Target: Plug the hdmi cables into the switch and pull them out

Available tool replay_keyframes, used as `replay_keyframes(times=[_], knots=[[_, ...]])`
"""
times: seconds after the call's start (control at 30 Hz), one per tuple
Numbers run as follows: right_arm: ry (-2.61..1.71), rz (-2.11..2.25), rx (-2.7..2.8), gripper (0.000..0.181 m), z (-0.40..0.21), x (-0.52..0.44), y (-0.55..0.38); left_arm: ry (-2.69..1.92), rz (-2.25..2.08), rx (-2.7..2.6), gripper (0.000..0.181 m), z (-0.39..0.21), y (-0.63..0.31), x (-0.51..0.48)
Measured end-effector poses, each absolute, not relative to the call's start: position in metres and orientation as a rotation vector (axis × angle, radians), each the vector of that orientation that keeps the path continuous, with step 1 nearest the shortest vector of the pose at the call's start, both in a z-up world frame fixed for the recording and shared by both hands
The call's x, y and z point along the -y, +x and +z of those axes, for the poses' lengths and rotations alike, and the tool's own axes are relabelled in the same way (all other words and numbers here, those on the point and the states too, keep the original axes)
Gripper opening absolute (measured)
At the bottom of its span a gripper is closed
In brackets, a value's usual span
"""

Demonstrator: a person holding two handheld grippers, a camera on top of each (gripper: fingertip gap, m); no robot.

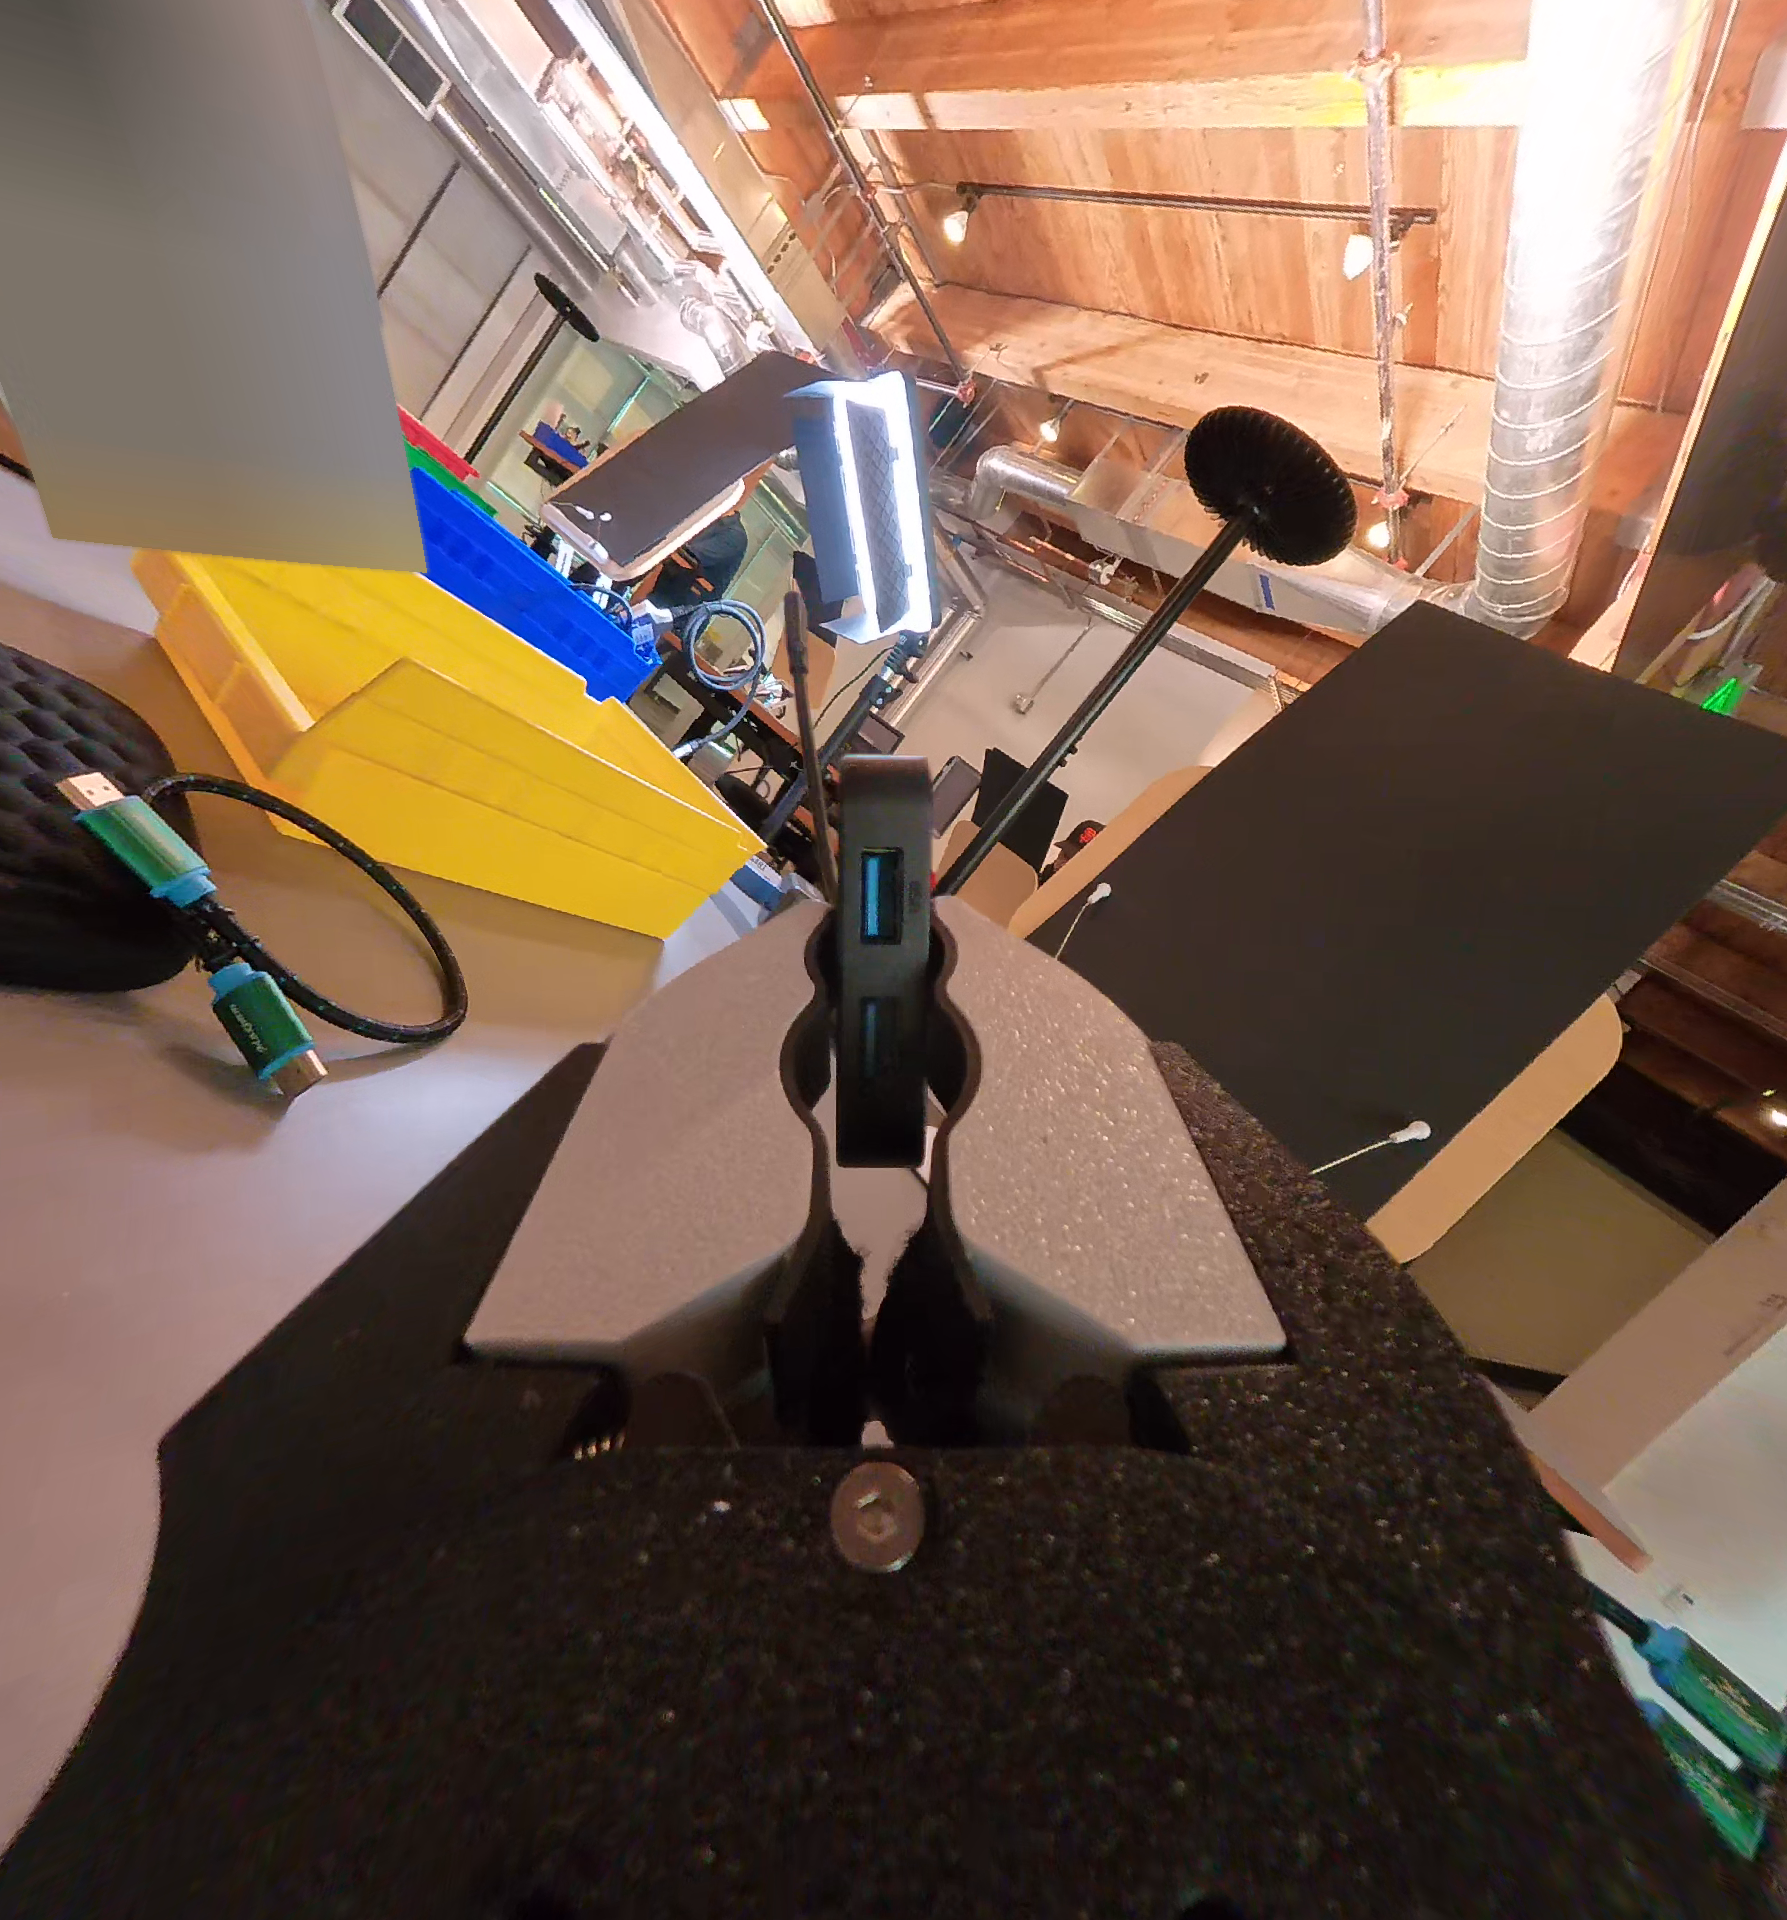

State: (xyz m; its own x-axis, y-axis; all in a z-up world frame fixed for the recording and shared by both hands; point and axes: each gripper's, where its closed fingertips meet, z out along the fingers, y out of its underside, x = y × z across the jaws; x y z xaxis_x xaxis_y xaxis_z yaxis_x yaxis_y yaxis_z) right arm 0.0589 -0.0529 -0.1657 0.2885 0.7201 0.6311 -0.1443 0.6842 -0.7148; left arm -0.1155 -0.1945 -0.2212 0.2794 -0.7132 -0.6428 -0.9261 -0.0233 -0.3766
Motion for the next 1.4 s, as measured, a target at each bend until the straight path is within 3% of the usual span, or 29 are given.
replay_keyframes(times=[0.17, 0.33, 0.7, 0.83, 1.0, 1.2, 1.4], knots=[[-0.614, 0.656, 1.123, 0.013, -0.164, 0.049, 0.060, -1.685, 0.488, -2.069, 0.047, -0.256, -0.123, 0.148], [-0.620, 0.672, 1.123, 0.013, -0.165, 0.049, 0.061, -1.307, 0.185, -2.587, 0.061, -0.285, -0.100, 0.146], [-0.644, 0.704, 1.112, 0.014, -0.167, 0.043, 0.061, -0.854, -0.132, -3.020, 0.045, -0.322, -0.083, 0.169], [-0.642, 0.717, 1.106, 0.014, -0.165, 0.044, 0.063, -1.458, -0.140, -2.751, 0.022, -0.313, -0.064, 0.158], [-0.663, 0.729, 1.117, 0.014, -0.166, 0.043, 0.062, -2.391, -0.172, -2.006, 0.019, -0.316, -0.064, 0.157], [-0.759, 0.730, 1.193, 0.014, -0.181, 0.039, 0.054, -2.358, -0.318, -1.510, 0.036, -0.302, -0.060, 0.149], [-0.724, 0.597, 1.296, 0.014, -0.195, 0.045, 0.044, -2.165, -0.401, -1.608, 0.037, -0.296, -0.042, 0.148]])
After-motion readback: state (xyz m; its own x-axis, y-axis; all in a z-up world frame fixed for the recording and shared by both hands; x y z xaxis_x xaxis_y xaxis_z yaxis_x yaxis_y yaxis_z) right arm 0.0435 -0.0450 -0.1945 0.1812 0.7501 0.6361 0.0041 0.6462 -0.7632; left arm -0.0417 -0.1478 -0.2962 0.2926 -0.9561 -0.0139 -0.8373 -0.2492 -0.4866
